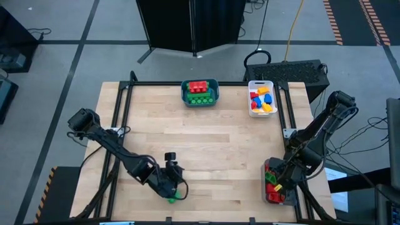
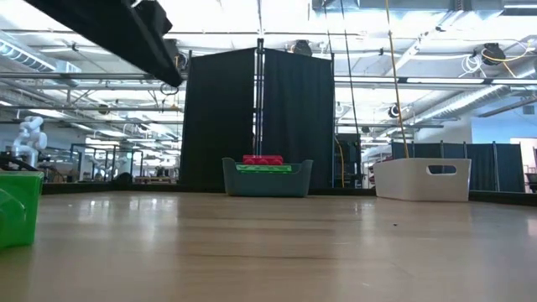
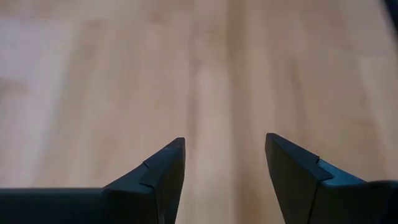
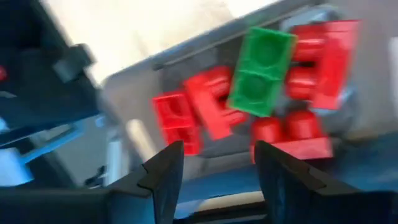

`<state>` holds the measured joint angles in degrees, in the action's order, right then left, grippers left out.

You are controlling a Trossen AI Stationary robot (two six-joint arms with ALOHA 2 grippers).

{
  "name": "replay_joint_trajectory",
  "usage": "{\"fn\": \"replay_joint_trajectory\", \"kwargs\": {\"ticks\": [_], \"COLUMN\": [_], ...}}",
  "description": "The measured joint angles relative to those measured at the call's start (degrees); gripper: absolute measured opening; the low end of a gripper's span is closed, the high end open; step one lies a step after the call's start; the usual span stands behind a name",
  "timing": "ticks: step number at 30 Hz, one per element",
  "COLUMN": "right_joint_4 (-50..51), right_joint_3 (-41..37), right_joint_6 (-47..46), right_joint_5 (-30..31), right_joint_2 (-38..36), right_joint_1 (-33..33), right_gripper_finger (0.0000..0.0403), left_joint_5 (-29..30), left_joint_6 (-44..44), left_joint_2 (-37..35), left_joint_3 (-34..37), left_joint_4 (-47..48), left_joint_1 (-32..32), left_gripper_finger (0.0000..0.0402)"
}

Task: Sort blocks by size
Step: Put the two stud red game piece into the black transparent bin

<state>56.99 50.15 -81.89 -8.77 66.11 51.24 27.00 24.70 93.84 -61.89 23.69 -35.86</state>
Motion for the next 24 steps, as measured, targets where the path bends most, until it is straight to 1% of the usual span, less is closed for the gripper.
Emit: {"fn": "replay_joint_trajectory", "kwargs": {"ticks": [4,7,9,12,15,17,21,24], "right_joint_4": [-4.67,-6.51,-6.94,-7.93,-9.22,-9.16,-9.24,-9.24], "right_joint_3": [0.00,0.00,0.00,0.00,0.00,0.00,0.00,0.00], "right_joint_6": [2.53,4.76,5.05,5.80,7.63,7.59,7.65,7.83], "right_joint_5": [-0.26,0.27,1.78,4.42,8.13,10.89,17.25,22.44], "right_joint_2": [-0.02,-0.02,-0.04,-0.04,-0.04,-0.04,-0.04,-0.04], "right_joint_1": [-0.30,-0.55,-0.67,-0.67,-0.67,-0.68,-1.07,-1.06], "right_gripper_finger": [0.0176,0.0176,0.0176,0.0176,0.0176,0.0176,0.0176,0.0176], "left_joint_5": [-7.69,-10.86,-11.97,-12.78,-15.82,-16.68,-16.90,-17.03], "left_joint_6": [0.51,0.68,3.17,9.77,16.70,21.56,35.26,46.21], "left_joint_2": [0.04,0.04,0.04,0.04,0.04,0.04,0.04,0.04], "left_joint_3": [-0.94,-2.10,-2.31,-2.46,-2.45,-2.45,-2.40,-2.40], "left_joint_4": [0.11,-0.13,0.03,1.85,9.27,14.51,23.08,25.71], "left_joint_1": [0.28,0.31,0.26,0.21,0.24,0.20,0.11,0.09], "left_gripper_finger": [0.0196,0.0196,0.0196,0.0196,0.0196,0.0196,0.0196,0.0196]}}
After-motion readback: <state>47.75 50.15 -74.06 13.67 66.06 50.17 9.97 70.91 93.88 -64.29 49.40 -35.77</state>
